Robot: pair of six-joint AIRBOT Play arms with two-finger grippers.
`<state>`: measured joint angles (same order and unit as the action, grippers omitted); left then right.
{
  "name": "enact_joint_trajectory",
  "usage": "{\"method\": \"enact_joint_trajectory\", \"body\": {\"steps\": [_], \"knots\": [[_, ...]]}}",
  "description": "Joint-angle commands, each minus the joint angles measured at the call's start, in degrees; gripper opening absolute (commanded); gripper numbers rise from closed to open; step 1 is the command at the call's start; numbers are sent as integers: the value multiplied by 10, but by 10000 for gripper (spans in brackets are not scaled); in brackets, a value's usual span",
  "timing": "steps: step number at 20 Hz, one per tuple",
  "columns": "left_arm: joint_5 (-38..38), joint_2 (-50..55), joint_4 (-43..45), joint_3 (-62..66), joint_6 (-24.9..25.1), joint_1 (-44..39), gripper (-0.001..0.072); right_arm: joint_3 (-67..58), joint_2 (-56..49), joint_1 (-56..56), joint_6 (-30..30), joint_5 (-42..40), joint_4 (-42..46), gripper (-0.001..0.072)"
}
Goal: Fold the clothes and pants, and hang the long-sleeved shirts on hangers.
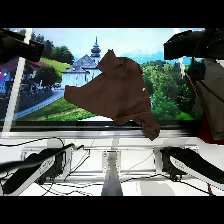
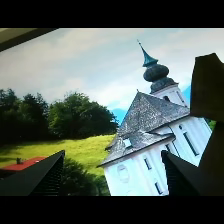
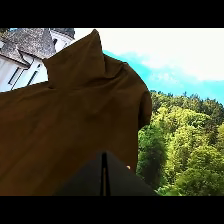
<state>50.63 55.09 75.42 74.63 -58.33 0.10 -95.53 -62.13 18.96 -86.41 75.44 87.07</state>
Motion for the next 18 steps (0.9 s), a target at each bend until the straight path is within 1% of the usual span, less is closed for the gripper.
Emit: {"method": "enact_joint_trajectory", "body": {"steps": [1,12,14,16,18], "knots": [[0,0,0,0,0,0,695,0,0,1,0,0,0,13],[0,0,0,0,0,0,695,0,0,1,0,-1,-1,12],[0,0,0,0,0,0,695,0,-1,1,0,-12,0,13],[0,0,0,0,0,0,695,0,-1,0,0,-23,21,13],[0,0,0,0,0,0,695,0,-1,-7,0,-8,73,13]]}}
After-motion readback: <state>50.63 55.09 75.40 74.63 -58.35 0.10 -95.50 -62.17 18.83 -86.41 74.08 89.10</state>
